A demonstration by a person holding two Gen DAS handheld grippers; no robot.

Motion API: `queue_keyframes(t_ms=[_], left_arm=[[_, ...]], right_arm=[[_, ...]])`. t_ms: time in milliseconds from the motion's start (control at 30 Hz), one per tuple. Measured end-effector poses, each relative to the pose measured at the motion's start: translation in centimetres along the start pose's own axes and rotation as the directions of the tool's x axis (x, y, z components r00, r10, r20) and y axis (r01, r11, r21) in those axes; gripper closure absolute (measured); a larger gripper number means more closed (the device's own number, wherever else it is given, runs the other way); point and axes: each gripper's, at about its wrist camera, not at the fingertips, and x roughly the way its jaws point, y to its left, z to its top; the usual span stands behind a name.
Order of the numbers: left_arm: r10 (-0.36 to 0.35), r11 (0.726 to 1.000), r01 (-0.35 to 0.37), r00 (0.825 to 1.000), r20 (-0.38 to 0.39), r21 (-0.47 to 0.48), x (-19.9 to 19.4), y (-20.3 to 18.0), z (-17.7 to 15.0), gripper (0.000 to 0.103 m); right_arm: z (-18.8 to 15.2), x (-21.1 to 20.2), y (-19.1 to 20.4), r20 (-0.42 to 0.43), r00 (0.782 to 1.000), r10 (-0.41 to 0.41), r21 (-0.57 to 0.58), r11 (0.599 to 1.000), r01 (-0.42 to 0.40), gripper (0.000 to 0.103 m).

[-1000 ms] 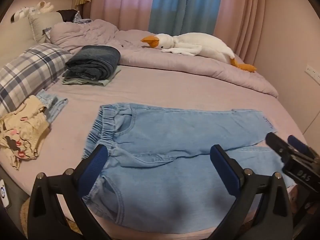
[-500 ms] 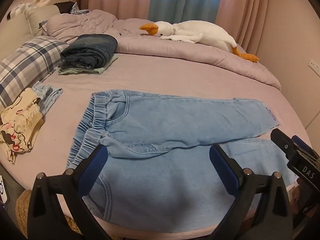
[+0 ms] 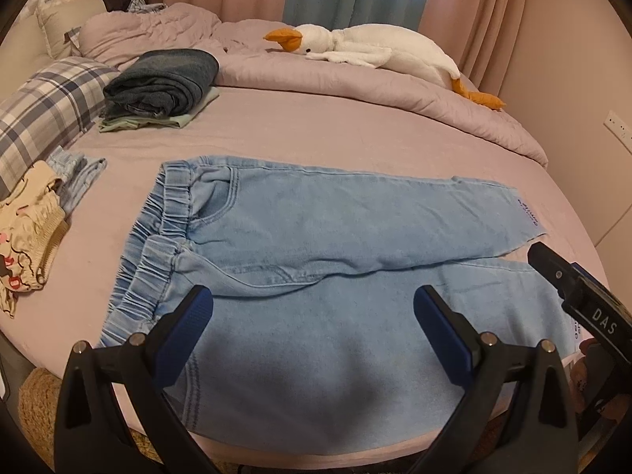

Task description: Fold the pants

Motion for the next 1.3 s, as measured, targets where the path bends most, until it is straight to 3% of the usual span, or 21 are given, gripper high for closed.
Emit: queue_keyframes(t_ms=[533,1300], left_arm=[[-0.043,0.999,0.042,0.998,-0.043,-0.021,1.0,-0.5,0.0,0.003],[-0.046,0.997,0.042,0.997,-0.059,-0.068,1.4,0.9,0.0,0.007]], right_arm=[[-0.2,0.7,-1.4,-0.029,1.0,-0.01,0.04,0.999,0.012,0.0],[-0.3,1.3,-0.9,-0.047,0.999,-0.026,0.024,0.999,0.027,0.0]])
